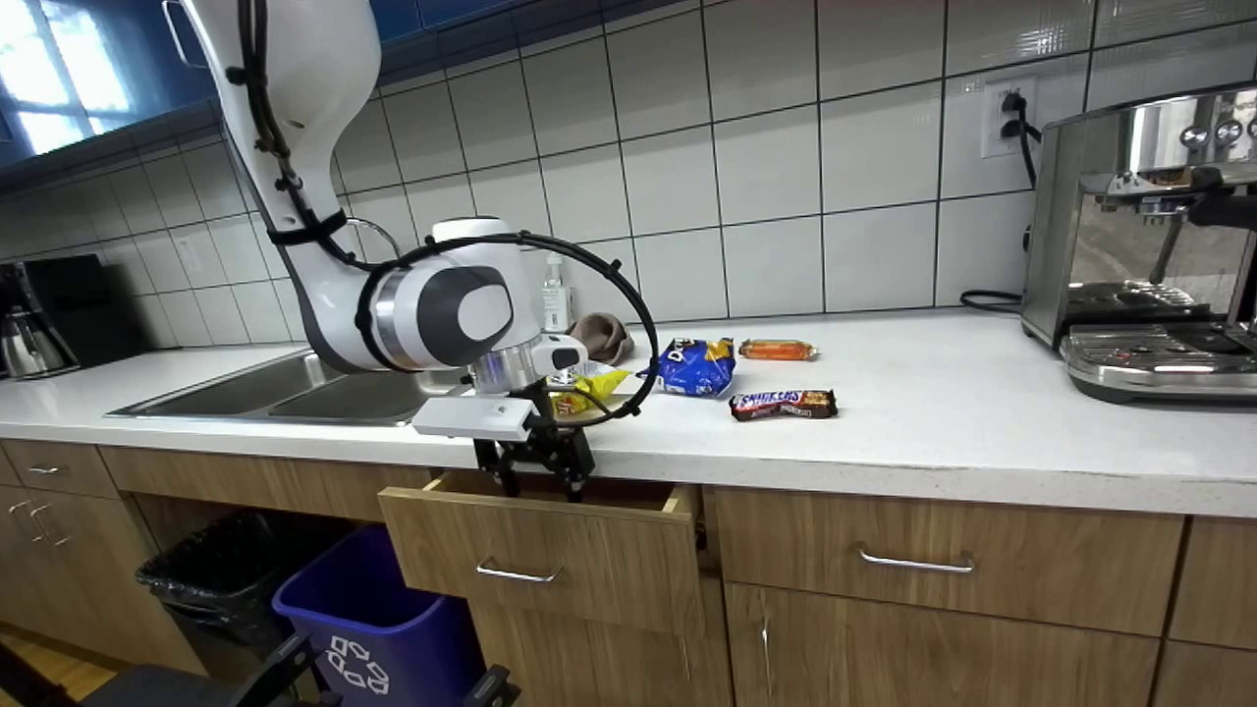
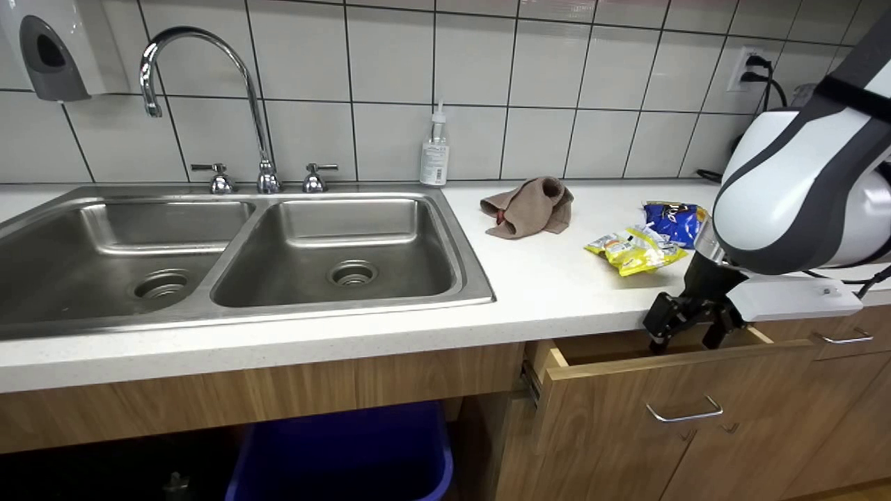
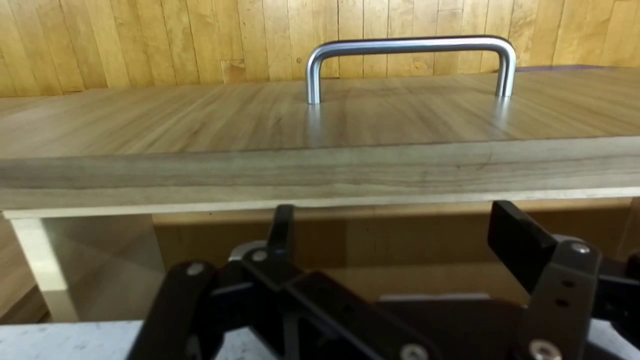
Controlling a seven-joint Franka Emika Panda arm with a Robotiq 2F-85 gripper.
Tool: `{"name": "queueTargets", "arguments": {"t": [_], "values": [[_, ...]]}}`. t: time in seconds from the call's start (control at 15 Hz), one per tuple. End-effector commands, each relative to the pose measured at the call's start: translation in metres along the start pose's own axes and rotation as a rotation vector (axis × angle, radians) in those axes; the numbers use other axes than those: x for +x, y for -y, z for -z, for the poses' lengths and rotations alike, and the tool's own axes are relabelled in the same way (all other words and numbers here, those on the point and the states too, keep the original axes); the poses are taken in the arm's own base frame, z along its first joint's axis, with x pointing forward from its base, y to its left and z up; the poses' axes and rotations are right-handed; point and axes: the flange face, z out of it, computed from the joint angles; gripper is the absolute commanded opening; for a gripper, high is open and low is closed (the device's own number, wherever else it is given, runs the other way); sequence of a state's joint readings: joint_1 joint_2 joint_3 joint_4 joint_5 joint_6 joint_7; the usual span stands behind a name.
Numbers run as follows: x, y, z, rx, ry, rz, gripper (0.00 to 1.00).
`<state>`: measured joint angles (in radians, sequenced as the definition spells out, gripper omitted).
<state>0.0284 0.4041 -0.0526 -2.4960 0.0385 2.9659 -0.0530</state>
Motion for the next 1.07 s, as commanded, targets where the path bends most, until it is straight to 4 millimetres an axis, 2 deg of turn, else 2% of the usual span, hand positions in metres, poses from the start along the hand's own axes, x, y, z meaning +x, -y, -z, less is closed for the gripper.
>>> {"name": "queueTargets", "arguments": {"t": [0.0,0.4,1.0], "values": [[-0.011,-0.005,0.005,-0.007,0.005,-0.007,1.00],[-0.031,-0.015,0.006,-0.022,0.022,-0.023,1.00],[-0.064,-0.015,0.011,-0.035,0.037,-0.007,1.00]]}}
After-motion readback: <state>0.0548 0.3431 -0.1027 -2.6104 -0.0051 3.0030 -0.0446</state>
